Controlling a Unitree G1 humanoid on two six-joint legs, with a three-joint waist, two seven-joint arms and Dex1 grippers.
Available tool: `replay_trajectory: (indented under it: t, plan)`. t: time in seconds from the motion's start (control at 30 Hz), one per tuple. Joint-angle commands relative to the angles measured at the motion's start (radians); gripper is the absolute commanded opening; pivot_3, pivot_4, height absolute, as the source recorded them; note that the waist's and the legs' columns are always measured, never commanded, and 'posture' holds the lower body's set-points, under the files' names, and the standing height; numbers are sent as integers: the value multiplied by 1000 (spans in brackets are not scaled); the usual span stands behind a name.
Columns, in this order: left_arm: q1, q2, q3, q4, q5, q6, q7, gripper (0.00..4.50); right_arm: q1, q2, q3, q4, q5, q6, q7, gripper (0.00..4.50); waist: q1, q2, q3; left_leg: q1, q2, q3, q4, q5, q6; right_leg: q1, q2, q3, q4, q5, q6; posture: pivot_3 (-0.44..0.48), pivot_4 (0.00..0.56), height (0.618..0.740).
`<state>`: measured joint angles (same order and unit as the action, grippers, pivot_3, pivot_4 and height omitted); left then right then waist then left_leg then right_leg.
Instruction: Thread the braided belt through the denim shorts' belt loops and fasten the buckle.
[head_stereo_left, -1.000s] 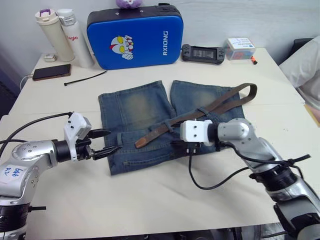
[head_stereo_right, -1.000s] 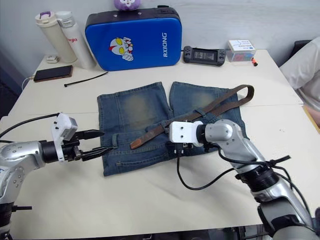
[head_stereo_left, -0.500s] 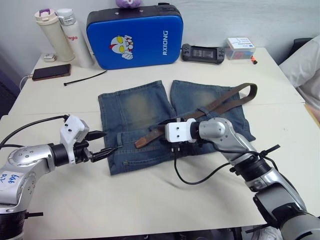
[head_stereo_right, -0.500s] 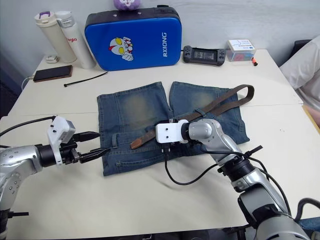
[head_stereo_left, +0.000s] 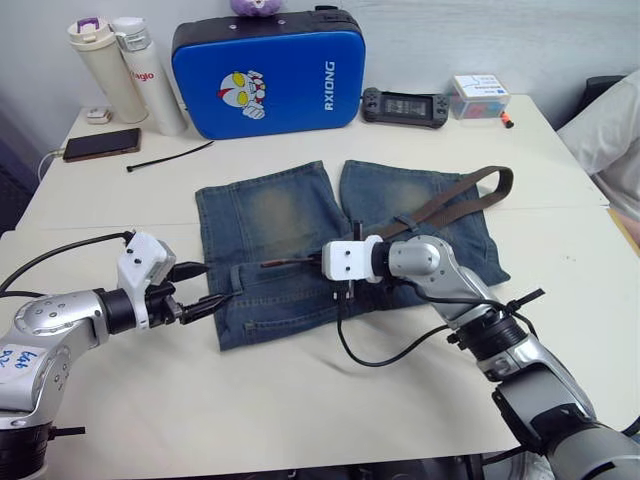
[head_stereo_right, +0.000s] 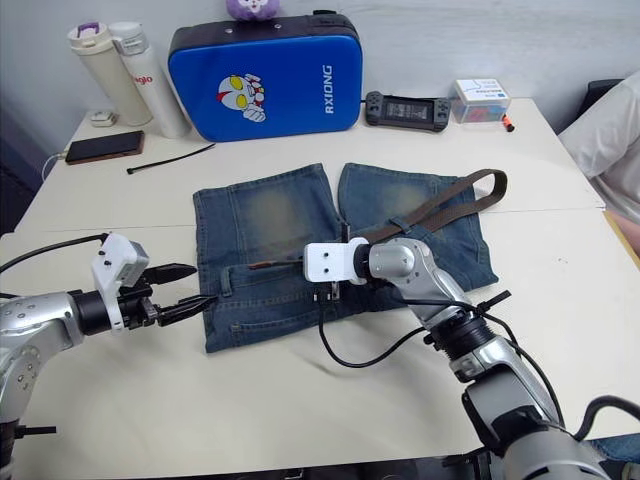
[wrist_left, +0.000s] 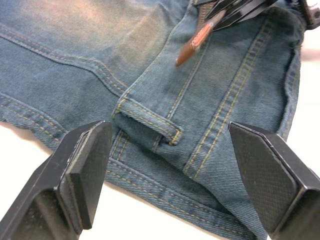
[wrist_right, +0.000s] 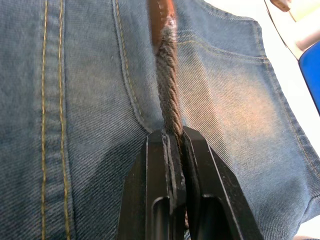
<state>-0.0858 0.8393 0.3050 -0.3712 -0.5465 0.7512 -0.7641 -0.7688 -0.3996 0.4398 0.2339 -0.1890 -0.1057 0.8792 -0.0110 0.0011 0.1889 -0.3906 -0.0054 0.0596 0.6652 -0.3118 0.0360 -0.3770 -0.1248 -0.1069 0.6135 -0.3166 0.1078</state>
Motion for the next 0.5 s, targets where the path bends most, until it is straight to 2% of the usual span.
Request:
replay_trajectory:
  t: [0.03, 0.23, 0.5]
  plan:
    - [-11, 15, 26, 5, -1, -8, 1, 4076, -9, 30, -30, -44, 19, 4, -20, 60, -3, 0, 0, 0, 0, 0, 0, 0, 0, 0, 0, 0, 0, 0, 0, 0, 150, 725]
    - [-32, 3, 43, 6, -38, 34, 15, 4076, -21, 101, -8, -29, -17, -4, -64, 60, -17, 0, 0, 0, 0, -1, 0, 0, 0, -1, 0, 0, 3, 0, 0, 0, 150, 725]
    - [-42, 16, 84, 22, -88, 124, 52, 4076, -38, 165, 56, 42, -150, -113, -179, 60, -21, 0, 0, 0, 0, 0, 0, 0, -1, -5, 0, 0, 8, -1, -1, 0, 150, 725]
